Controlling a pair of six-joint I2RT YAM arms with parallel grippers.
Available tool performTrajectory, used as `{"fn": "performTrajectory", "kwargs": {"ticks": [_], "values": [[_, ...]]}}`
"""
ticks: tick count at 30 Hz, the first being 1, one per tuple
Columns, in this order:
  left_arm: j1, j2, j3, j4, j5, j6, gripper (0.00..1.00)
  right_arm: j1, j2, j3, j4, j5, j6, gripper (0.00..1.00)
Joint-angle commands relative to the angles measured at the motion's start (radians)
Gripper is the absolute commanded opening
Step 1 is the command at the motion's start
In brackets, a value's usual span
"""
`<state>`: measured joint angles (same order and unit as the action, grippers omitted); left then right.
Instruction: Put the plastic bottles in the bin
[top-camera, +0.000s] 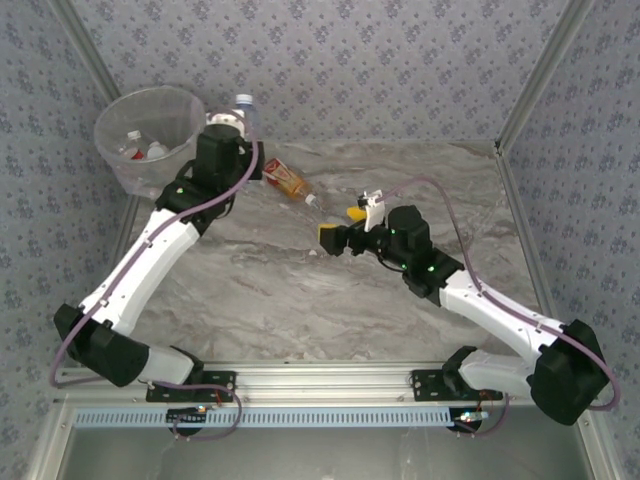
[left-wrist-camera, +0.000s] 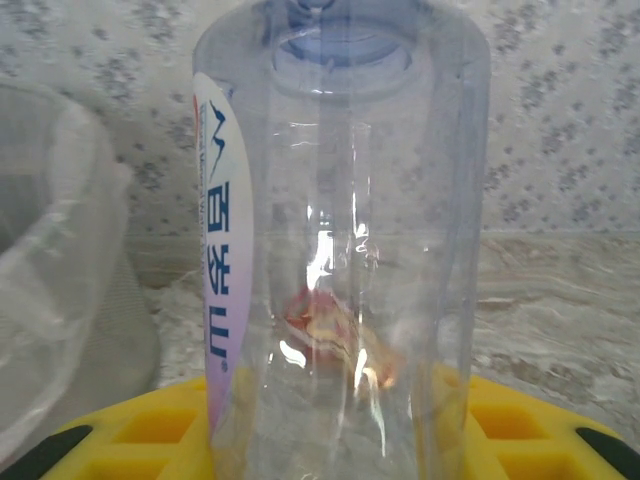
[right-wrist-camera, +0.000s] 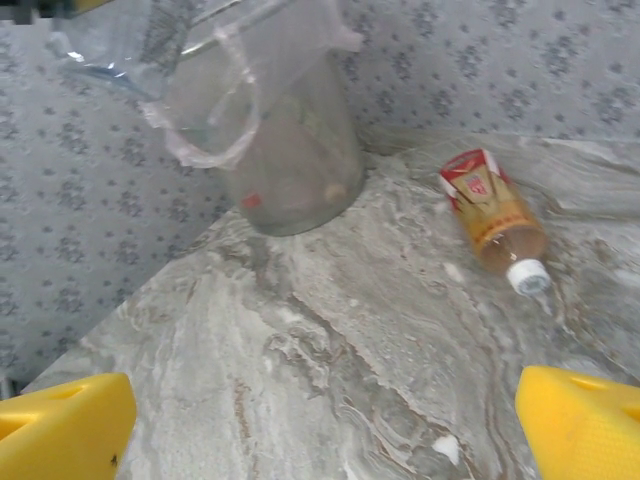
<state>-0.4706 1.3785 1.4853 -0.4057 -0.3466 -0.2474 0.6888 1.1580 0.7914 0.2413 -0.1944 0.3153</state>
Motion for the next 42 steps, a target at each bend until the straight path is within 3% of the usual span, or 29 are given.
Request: {"fn": "performTrajectory", "kwargs": {"ticks": [1,11,17,30,35,42], "values": [[0.093,-0.061,-0.017,0.053,0.07,-0.022,0.29,0.025,0.018,0.056,0.0,-0.048,-0.064,1.0],[0.361,-0.054,0.01,0.119,0.249,-0.092,0.29,0.066,0.029,0.095,-0.025,-0.022,-0.097,1.0],[0.472,0.007,0.041,0.173,0.33,-0.147,0.29,0.072,0.031,0.104,-0.038,-0.001,-0.102,1.0],[0.532,0.14,0.14,0.256,0.329,-0.191,0.3,0.08,0.029,0.1,-0.068,0.052,-0.099,1.0],[0.536,0.183,0.157,0.269,0.235,-0.213,0.31,0.082,0.023,0.1,-0.076,0.06,-0.099,1.0],[0.541,0.311,0.289,0.232,0.263,-0.256,0.33,0.083,0.001,0.089,-0.103,0.077,-0.098,1.0]]}}
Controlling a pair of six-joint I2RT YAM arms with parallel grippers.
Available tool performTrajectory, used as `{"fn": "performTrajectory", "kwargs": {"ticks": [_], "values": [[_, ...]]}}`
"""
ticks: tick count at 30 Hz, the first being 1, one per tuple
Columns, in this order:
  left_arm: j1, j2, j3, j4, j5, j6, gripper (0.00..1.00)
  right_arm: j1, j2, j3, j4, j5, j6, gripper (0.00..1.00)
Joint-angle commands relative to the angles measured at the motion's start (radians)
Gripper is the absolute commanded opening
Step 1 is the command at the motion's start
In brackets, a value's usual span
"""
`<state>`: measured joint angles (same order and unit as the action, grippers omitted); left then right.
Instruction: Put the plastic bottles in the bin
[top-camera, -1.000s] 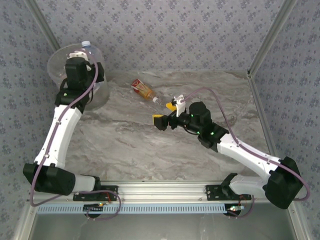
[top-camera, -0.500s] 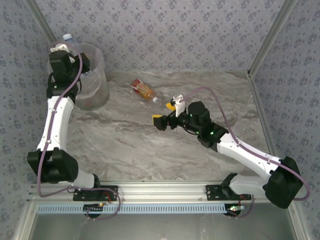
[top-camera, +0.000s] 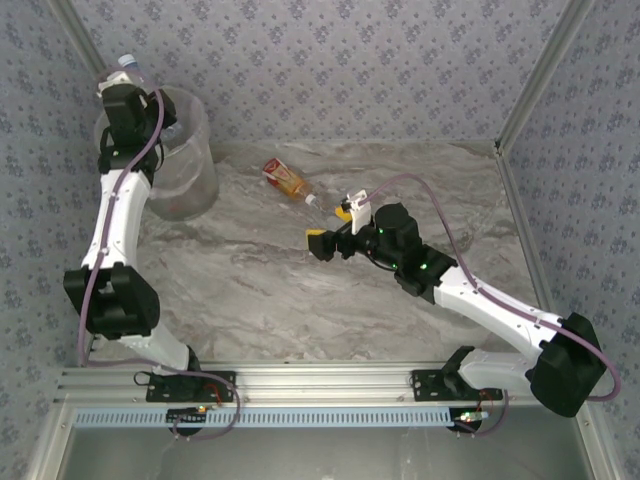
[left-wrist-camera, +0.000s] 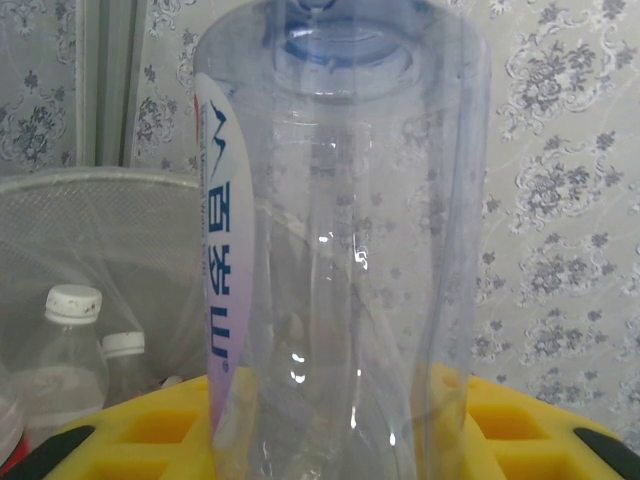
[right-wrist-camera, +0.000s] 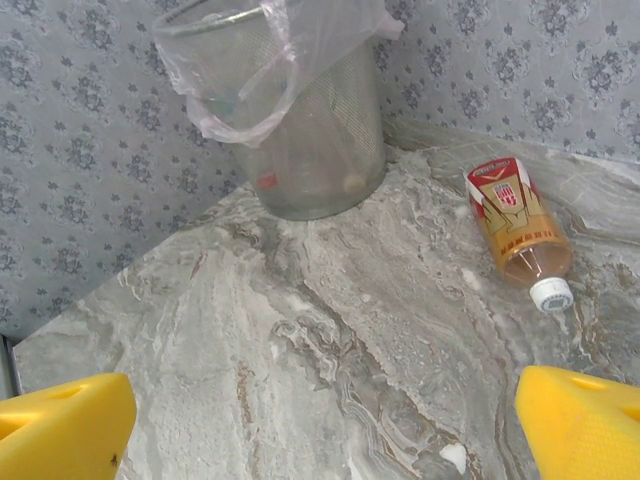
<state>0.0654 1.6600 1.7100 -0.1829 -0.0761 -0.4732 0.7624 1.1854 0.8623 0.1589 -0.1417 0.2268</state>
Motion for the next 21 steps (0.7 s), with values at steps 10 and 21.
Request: {"fn": "performTrajectory", "kwargs": {"ticks": [10,21], "values": [[0.005,0.197,0.233,-0.12,0.007,0.017,0.39,0.013,-0.074,-0.015,-0.039,0.063,-0.007,1.0],[0.003,0.328,0.424,-0.329,0.112,0.11,0.56,0.012,-0.07,-0.016,-0.034,0.069,-0.01,1.0]]}}
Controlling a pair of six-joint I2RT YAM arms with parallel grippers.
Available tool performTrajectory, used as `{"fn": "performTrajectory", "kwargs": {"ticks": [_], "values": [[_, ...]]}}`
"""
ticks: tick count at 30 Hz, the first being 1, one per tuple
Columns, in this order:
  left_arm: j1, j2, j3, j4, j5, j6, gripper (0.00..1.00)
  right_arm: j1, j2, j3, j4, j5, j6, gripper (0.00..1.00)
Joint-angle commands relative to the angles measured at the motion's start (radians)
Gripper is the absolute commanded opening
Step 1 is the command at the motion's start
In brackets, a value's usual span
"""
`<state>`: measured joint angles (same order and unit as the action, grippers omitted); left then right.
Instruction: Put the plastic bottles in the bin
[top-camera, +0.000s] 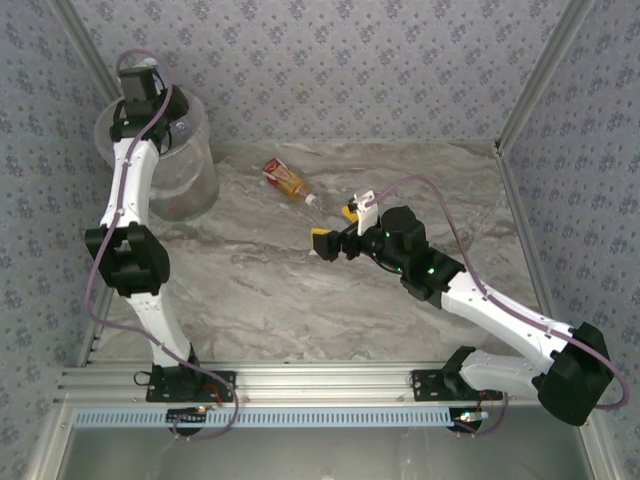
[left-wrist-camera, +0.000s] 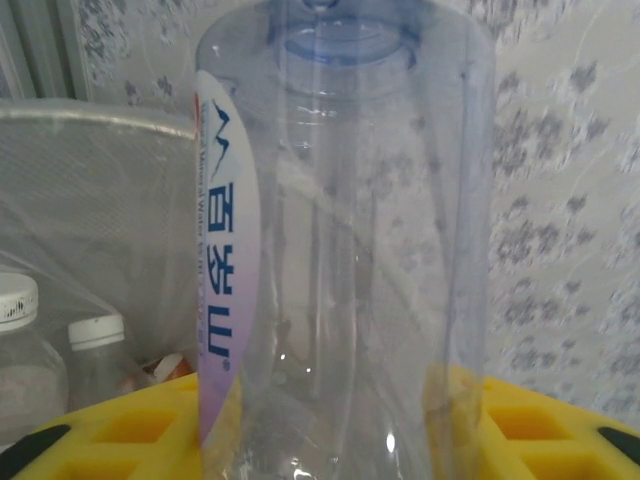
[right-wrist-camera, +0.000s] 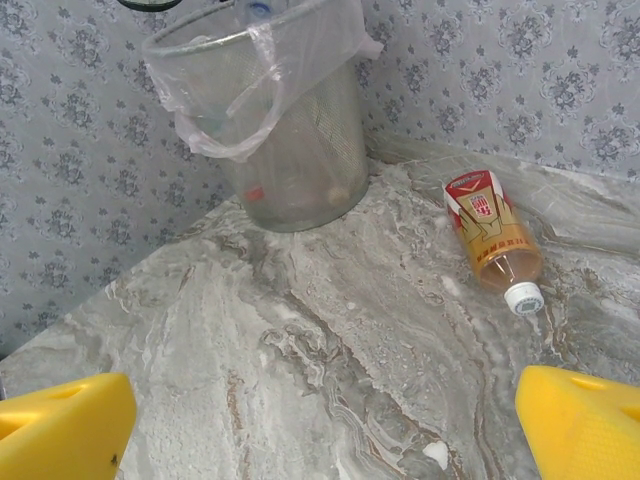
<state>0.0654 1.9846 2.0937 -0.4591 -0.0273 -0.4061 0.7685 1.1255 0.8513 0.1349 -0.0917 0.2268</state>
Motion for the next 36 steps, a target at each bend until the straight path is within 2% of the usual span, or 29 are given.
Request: {"fn": "performTrajectory", "kwargs": {"ticks": [1,4,11,16,22,24,28,36], "values": [[0.003,0.003,0.039,-0.052,0.086,0.051,0.6,0.006,-0.01,-0.005,-0.01,0.019,-0.01,1.0],[0.002,-0.004,0.042,-0.053,0.146,0.068,0.67,0.006,-0.009,-0.005,-0.015,0.019,-0.014,1.0],[0.001,-0.03,0.045,-0.061,0.149,0.075,0.73,0.007,-0.003,-0.006,-0.009,0.02,-0.011,1.0],[0.002,-0.044,0.055,-0.081,0.147,0.071,0.82,0.007,-0.004,-0.004,-0.01,0.017,-0.01,1.0],[-0.003,-0.1,0.028,-0.061,0.211,0.046,0.83,0.008,-0.009,-0.011,-0.015,0.023,-0.001,1.0],[-0.007,-0.112,0.039,-0.082,0.164,0.049,0.82,0.008,-0.007,-0.012,-0.017,0.027,0.0,1.0],[-0.005,-0.085,0.089,-0.208,-0.007,0.048,0.78,0.008,-0.002,-0.009,-0.014,0.029,-0.002,1.0],[0.001,-0.042,0.103,-0.278,-0.1,0.021,0.78,0.009,0.02,0.013,-0.024,0.014,-0.009,1.0]]}}
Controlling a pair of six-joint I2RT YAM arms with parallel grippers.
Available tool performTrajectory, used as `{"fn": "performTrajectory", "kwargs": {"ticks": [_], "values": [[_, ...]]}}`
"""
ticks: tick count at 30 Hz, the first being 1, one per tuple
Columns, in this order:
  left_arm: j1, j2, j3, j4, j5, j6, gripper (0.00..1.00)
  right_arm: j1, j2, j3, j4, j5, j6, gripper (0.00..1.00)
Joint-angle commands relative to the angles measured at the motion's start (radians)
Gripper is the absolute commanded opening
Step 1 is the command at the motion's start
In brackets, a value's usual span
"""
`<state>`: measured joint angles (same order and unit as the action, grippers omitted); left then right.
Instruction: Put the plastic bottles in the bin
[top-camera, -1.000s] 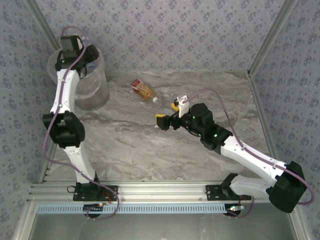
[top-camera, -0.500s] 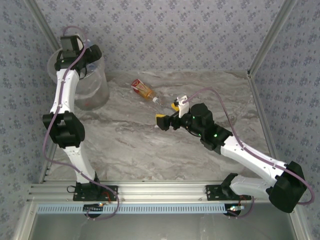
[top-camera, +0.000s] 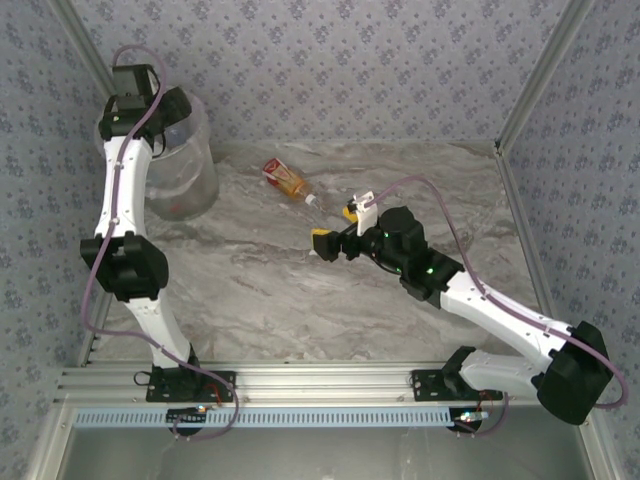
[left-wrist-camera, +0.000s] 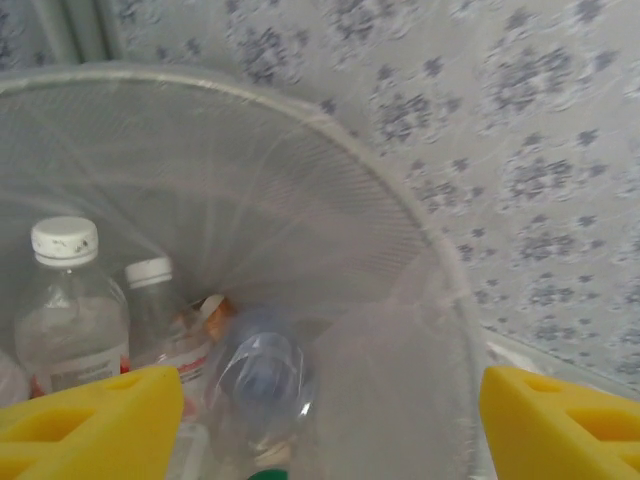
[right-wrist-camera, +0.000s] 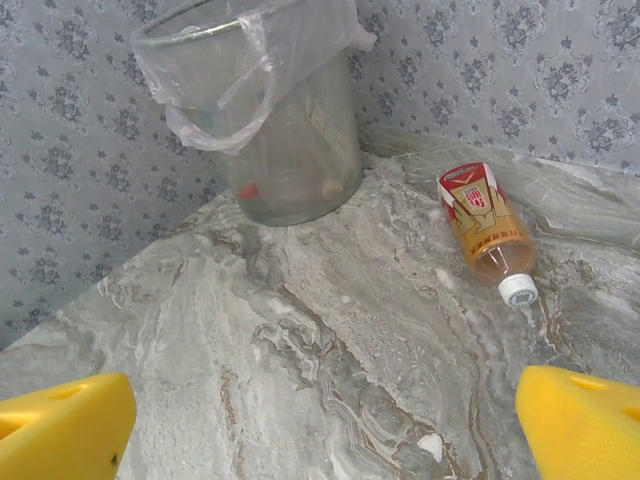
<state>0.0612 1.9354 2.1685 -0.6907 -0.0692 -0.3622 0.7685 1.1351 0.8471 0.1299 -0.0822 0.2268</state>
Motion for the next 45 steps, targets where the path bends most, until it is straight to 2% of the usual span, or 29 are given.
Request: {"fn": "performTrajectory", "kwargs": {"ticks": [1,6,9,13,18,22,26,32,37,45], "values": [[0.006,0.009,0.033,-0.048,-0.052,-0.031,0.79,0.008,0.011,0.017,-0.018,0.003,-0.008,1.0],[-0.006,-0.009,0.042,-0.046,0.07,-0.04,0.82,0.008,0.017,0.018,-0.015,0.008,-0.009,1.0],[-0.048,-0.046,0.034,-0.04,0.074,-0.026,0.89,0.008,0.02,0.018,-0.016,0.02,-0.009,1.0],[-0.127,-0.111,0.005,-0.02,0.017,0.0,0.99,0.008,0.017,0.02,-0.026,0.062,0.001,1.0],[-0.248,-0.19,-0.082,0.006,-0.139,0.005,0.99,0.008,0.009,-0.002,-0.032,0.129,0.021,1.0],[-0.347,-0.247,-0.199,0.091,-0.243,-0.006,0.99,0.003,0.005,-0.013,-0.046,0.178,0.032,1.0],[-0.42,-0.279,-0.313,0.151,-0.266,-0.043,0.99,-0.005,-0.005,-0.015,-0.059,0.214,0.042,1.0],[-0.49,-0.243,-0.366,0.161,-0.239,-0.123,1.0,-0.022,-0.032,-0.045,-0.054,0.245,0.071,1.0],[-0.531,-0.184,-0.383,0.159,-0.325,-0.251,0.99,-0.039,-0.055,-0.069,-0.059,0.256,0.098,1.0],[-0.567,-0.047,-0.315,0.093,-0.367,-0.392,0.99,-0.068,-0.096,-0.098,-0.091,0.277,0.117,1.0]]}}
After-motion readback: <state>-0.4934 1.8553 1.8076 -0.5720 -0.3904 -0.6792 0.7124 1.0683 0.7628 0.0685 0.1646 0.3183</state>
